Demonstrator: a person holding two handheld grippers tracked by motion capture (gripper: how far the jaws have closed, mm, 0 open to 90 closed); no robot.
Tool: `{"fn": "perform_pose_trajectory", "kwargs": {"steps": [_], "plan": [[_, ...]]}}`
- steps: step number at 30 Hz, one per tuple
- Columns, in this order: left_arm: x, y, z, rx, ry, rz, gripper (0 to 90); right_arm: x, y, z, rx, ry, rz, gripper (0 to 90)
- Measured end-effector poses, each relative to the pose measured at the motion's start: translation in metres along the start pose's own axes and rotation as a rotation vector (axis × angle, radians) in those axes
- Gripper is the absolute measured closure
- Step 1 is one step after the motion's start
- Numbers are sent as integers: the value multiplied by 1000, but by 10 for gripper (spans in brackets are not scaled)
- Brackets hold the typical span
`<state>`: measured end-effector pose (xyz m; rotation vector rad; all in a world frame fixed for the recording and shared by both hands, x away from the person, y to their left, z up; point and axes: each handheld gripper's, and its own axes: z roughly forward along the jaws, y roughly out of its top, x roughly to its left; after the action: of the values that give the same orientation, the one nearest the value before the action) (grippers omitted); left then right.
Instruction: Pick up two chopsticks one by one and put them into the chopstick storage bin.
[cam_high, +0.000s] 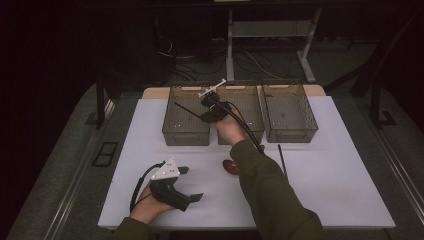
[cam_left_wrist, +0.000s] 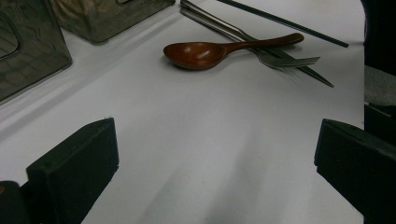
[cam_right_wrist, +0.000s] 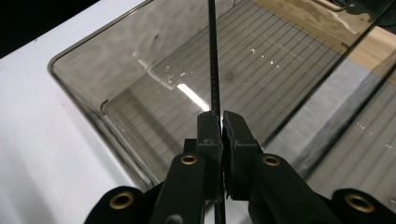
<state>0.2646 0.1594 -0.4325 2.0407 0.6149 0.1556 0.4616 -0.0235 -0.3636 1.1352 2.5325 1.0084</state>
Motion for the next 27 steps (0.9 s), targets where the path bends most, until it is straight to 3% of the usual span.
{"fn": "perform_pose_trajectory", "kwargs": {"steps": [9, 11, 19, 23, 27], "plan": [[0, 0, 0, 0, -3, 7, 0, 8, 4, 20, 28, 9, -12, 850], [0, 0, 0, 0, -1, 5, 0, 8, 3, 19, 16, 7, -21, 789], [1, 0, -1, 1, -1, 0, 0, 2, 3, -4, -46, 28, -13, 607], [1, 0, -2, -7, 0, -14, 0, 0, 1, -21, -75, 65, -7, 530], [1, 0, -2, 2, 3, 1, 0, -2, -6, -36, -105, 105, -10, 476]]}}
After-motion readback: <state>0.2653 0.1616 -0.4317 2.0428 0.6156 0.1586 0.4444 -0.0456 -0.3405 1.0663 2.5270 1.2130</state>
